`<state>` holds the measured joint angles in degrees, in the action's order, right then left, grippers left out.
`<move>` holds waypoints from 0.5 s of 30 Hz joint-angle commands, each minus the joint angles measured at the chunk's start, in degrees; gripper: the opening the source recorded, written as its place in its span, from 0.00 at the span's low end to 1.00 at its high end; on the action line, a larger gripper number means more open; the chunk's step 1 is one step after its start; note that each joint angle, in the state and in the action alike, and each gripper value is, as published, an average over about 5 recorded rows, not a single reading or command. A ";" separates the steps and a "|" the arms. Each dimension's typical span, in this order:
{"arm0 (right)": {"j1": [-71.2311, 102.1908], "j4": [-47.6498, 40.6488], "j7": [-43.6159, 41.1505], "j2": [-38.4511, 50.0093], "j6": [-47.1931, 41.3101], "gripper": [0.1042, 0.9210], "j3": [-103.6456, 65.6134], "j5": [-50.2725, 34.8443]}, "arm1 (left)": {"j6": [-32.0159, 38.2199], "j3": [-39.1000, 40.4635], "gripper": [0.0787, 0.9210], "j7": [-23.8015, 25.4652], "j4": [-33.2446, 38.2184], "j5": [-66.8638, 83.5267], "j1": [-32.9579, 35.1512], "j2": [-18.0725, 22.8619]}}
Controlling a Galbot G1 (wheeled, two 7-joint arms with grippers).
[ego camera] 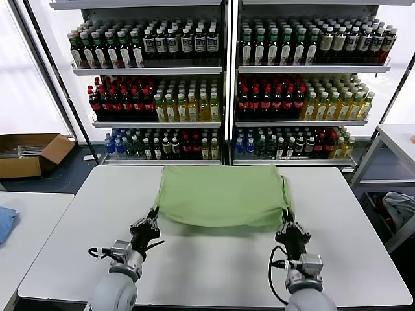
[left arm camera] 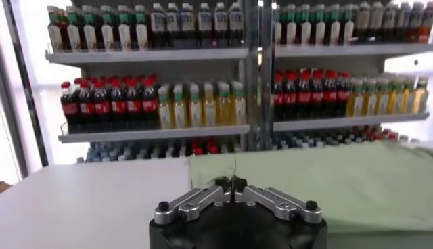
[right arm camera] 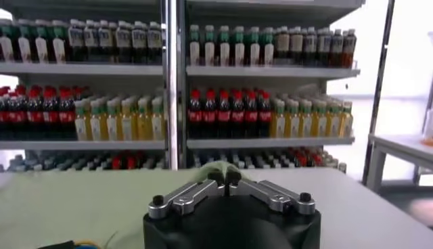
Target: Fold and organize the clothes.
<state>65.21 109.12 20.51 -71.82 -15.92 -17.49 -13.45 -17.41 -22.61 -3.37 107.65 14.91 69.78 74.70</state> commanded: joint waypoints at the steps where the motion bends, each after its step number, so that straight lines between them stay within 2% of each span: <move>1: -14.06 -13.73 -1.40 0.11 0.02 0.01 1.15 -0.04 | 0.46 3.17 0.01 -0.43 -16.25 5.35 -15.02 -0.59; 8: -18.08 -22.46 -2.97 -0.09 -1.23 0.01 3.55 -0.13 | -1.52 5.47 0.01 -0.51 -22.30 7.06 -18.78 -0.85; 15: -18.48 -25.75 -4.12 -0.55 -2.74 0.01 4.60 0.55 | -2.08 6.69 0.01 0.09 -25.25 6.70 -19.97 -0.74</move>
<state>50.94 90.21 17.52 -72.63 -18.03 -14.13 -13.33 -18.73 -17.92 -3.51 90.77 20.17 55.32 73.90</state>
